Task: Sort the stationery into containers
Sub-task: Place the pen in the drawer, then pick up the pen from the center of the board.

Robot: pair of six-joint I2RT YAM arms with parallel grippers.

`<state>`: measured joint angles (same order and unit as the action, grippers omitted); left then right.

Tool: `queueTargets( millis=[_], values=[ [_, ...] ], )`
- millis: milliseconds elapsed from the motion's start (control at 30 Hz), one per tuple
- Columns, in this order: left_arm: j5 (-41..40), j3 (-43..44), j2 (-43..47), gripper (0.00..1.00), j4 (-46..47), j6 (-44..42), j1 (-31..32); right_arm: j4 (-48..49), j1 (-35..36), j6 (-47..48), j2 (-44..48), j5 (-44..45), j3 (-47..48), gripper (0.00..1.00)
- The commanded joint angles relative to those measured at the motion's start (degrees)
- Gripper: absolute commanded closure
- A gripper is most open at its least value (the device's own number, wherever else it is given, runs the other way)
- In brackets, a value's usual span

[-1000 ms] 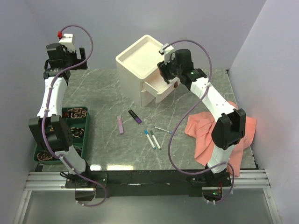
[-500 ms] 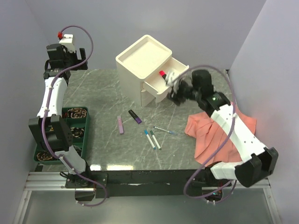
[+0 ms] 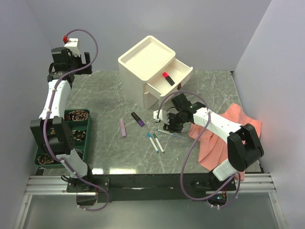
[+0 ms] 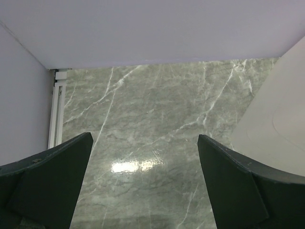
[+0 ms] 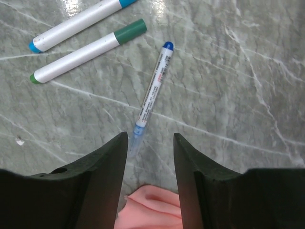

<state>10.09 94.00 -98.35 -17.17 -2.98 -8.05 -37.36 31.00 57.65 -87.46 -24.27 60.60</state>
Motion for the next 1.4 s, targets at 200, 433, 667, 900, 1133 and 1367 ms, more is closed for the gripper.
queueTargets(
  millis=[200, 433, 667, 900, 1133, 1367],
  values=[
    [-1.4, -0.5, 3.1, 0.01, 1.4, -1.3, 1.0, 3.3, 5.1, -1.3, -5.7, 5.1, 0.7, 0.54],
    [-2.4, -1.1, 3.5, 0.00, 1.3, -2.4, 1.6, 7.0, 6.1, -5.1, -10.0, 11.7, 0.8, 0.58],
    [-2.3, -1.2, 3.2, 0.01, 1.3, -2.0, 1.7, 4.8, 6.2, -3.8, -13.5, 11.6, 1.6, 0.71],
    [-2.0, -1.1, 3.0, 0.01, 1.3, -2.0, 1.7, -0.6, 7.5, -1.8, -14.0, 10.0, 4.6, 1.00],
    [-1.6, 0.8, 2.1, 0.01, 1.3, -2.1, 1.6, -16.1, 5.2, 2.0, -2.2, 0.4, 21.2, 1.00],
    [-0.7, 2.2, 0.8, 0.00, 1.3, -1.1, 1.5, -18.5, 4.4, 4.8, 2.4, -0.8, 35.9, 1.00]
  ],
)
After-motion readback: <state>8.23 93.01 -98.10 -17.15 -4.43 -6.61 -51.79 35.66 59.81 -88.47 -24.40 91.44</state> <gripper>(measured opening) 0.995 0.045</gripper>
